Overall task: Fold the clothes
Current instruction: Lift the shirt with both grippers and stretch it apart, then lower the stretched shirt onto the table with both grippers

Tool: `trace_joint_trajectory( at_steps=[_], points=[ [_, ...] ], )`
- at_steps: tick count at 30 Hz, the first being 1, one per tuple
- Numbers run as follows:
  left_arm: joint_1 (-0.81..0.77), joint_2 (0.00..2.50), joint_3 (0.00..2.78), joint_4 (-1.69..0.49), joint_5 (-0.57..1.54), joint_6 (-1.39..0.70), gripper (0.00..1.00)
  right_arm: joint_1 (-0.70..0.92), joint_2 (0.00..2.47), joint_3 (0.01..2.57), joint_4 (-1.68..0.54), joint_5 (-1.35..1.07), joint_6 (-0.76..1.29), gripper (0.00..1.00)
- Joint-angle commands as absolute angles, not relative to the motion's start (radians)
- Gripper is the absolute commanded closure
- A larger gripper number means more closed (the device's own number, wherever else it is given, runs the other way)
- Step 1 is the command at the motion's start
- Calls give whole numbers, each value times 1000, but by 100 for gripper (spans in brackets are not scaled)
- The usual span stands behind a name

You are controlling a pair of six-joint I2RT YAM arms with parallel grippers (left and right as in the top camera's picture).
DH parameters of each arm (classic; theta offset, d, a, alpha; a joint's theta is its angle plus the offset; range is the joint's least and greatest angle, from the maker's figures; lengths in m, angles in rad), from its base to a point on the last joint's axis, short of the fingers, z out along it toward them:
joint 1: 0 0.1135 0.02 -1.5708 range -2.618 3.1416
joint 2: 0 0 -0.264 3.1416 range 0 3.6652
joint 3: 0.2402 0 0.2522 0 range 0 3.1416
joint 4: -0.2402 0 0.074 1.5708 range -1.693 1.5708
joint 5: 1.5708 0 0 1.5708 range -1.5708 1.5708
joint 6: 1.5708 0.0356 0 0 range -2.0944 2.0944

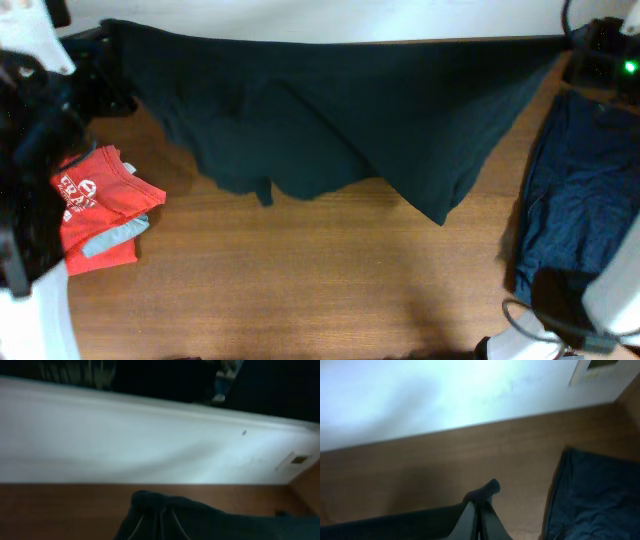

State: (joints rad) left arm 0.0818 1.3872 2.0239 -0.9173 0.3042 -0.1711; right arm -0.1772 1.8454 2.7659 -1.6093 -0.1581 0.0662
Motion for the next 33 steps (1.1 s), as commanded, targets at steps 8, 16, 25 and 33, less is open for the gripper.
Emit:
trace_joint_trajectory(
  at_steps=[8, 16, 25, 33],
  points=[
    [92, 1794, 2031, -776, 327, -154, 100, -189, 2164, 2741, -1492, -256, -26, 96],
    [92, 1832, 2114, -671, 332, -115, 100, -191, 2144, 2770, -1413, -250, -27, 96],
    [71, 1837, 2217, -1148, 341, -73, 100, -191, 2143, 2767, -1699, -119, -62, 96],
    [-29, 1912, 2088, -1419, 297, -36, 100, -189, 2132, 2552, -1699, -119, -72, 96]
  ],
)
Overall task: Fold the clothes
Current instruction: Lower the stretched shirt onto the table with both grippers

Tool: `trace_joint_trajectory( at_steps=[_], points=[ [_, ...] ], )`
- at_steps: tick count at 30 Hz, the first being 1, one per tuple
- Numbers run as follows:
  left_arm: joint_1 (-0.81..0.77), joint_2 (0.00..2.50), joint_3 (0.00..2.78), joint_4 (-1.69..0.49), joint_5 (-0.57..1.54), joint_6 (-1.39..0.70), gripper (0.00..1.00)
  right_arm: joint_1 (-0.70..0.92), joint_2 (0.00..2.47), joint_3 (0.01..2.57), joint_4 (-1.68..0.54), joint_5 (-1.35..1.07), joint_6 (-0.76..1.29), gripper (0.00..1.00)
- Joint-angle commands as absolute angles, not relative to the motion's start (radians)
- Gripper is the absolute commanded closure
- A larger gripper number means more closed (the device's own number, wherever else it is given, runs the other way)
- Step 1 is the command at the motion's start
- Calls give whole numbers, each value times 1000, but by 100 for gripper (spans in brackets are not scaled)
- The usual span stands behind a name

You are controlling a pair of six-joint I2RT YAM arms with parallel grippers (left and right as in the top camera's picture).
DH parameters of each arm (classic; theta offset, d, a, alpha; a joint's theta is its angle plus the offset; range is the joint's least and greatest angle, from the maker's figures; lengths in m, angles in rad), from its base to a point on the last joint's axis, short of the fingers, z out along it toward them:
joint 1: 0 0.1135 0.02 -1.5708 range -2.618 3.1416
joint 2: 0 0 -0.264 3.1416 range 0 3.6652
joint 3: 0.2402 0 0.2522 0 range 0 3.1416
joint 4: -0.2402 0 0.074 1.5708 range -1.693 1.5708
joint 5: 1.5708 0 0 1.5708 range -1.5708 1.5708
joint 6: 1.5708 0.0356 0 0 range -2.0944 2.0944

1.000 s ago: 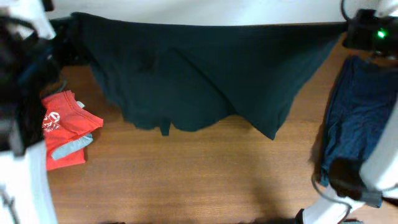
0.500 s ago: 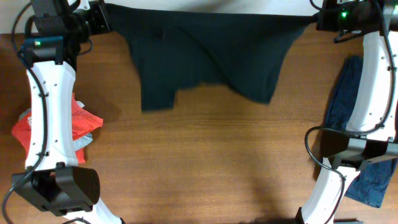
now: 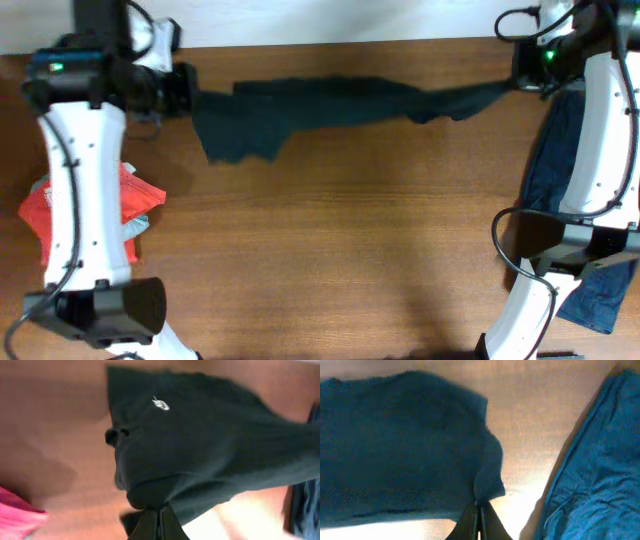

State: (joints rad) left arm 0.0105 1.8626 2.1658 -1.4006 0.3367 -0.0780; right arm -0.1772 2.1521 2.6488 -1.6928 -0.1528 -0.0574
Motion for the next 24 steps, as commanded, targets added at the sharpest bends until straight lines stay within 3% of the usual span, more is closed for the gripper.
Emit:
trace_joint_trajectory(
  at_steps=[1, 24],
  points=[
    [-36, 1914, 2068, -1417, 295, -36, 100, -191, 2130, 2518, -1699, -119, -72, 96],
    [-59, 1917, 1948, -1688, 292, -21, 100, -244, 1854, 1860, -1699, -116, -59, 96]
  ],
)
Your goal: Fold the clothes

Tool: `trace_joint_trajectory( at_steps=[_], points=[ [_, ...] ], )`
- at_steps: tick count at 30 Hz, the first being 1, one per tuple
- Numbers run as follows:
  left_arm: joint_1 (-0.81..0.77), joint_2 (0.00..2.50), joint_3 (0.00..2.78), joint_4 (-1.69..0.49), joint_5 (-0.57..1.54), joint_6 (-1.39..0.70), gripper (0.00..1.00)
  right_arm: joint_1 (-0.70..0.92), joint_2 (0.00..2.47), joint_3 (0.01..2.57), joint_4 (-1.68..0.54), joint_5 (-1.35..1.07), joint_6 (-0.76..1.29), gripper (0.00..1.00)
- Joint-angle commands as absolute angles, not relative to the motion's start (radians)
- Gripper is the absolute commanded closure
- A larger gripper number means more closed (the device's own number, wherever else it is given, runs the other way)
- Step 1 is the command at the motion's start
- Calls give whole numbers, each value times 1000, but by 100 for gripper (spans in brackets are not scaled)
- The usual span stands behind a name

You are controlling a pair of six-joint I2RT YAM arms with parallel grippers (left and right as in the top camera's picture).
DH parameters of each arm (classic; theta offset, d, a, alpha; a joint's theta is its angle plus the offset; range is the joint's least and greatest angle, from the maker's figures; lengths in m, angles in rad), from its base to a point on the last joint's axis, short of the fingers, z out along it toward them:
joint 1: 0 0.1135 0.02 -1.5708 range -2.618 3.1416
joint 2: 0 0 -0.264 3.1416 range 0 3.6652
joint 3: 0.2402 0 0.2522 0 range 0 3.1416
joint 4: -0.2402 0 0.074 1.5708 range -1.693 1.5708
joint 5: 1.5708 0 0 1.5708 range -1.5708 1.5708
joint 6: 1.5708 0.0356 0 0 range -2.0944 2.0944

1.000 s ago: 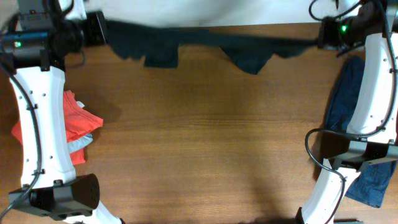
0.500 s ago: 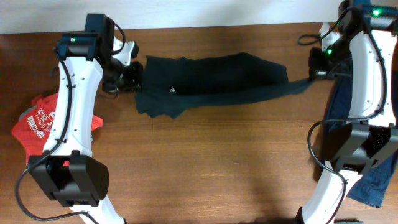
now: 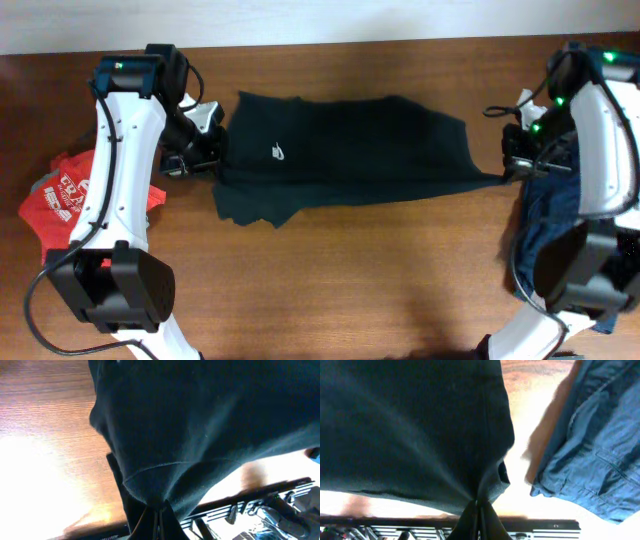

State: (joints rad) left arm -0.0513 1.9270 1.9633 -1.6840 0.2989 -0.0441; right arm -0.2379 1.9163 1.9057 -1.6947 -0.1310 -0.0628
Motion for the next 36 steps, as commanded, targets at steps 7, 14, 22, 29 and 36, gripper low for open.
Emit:
trace_joint_trajectory(
  at_steps=[7, 14, 22, 29, 36],
  points=[
    [-98, 1916, 1880, -1663, 292, -6, 100, -243, 1846, 1781, -1690, -117, -53, 96],
    [-110, 1802, 1880, -1438, 291, -7, 100, -242, 1745, 1850, -1526, -122, -56, 96],
    [-107, 1814, 1880, -1011, 238, -59, 100, -214, 1786, 1854, -1201, -168, -102, 96],
    [-89, 1831, 1880, -355, 99, -46, 100, -118, 1792, 1912, -560, -167, -54, 96],
    [-68, 1831, 1909, 19, 78, -52, 100, -65, 1792, 2006, -292, -58, -10, 96]
  ],
)
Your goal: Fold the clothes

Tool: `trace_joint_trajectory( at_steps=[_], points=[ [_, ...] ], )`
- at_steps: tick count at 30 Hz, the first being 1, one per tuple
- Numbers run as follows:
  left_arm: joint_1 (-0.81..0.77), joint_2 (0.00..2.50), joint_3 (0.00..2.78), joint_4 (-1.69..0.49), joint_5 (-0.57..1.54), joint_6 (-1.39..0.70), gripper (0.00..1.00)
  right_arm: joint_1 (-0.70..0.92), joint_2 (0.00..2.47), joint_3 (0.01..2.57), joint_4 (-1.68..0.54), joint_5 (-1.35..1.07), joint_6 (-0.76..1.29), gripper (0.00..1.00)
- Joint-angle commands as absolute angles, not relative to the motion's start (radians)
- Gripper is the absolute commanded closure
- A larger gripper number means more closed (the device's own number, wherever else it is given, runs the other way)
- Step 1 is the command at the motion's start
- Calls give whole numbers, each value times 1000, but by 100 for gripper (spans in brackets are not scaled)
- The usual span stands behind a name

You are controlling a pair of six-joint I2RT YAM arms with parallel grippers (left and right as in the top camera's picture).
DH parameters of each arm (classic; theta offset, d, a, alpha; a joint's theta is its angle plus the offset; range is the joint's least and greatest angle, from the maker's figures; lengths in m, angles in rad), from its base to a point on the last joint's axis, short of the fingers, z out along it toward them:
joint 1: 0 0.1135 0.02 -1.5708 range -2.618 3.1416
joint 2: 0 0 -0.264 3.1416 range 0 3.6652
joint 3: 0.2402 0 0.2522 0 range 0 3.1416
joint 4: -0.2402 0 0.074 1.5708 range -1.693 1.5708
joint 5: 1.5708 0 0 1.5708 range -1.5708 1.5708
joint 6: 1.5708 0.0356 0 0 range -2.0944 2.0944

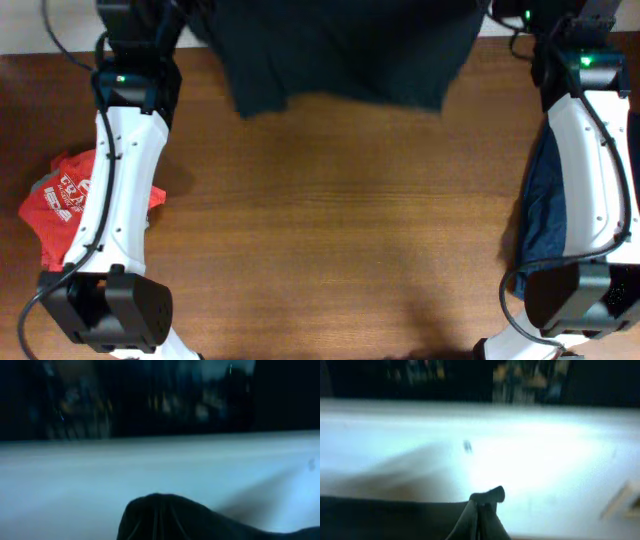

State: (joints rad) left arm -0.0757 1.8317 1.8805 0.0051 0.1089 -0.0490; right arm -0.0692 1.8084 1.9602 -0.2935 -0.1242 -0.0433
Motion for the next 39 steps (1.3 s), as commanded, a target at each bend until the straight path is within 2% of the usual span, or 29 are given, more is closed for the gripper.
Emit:
trace_joint_trajectory(
  at_steps=[1, 5, 6, 12, 13, 23, 34, 39],
  points=[
    [-68, 1831, 1914, 7, 78, -51, 100, -66, 1792, 2011, -306, -41, -10, 96],
    [-64, 1831, 1914, -147, 78, -51, 100, -84, 1794, 2010, -449, -26, -12, 96],
    [-64, 1831, 1914, -274, 81, -51, 100, -96, 1799, 2010, -558, -19, -21, 96],
    [-72, 1832, 1914, -687, 85, -52, 100, -128, 1858, 2001, -954, 2, -56, 96],
    [-80, 1832, 1914, -807, 93, -52, 100, -138, 1887, 2001, -1081, 3, -56, 96],
    [-152, 1837, 1897, -1288, 161, -52, 100, -152, 2011, 1995, -1517, 20, -75, 96],
    [-187, 1837, 1688, -1340, 161, -52, 100, -152, 2011, 1983, -1691, -46, -70, 96],
    [-187, 1837, 1616, -1353, 162, -52, 100, -152, 2001, 1901, -1699, -44, -44, 96]
  ],
)
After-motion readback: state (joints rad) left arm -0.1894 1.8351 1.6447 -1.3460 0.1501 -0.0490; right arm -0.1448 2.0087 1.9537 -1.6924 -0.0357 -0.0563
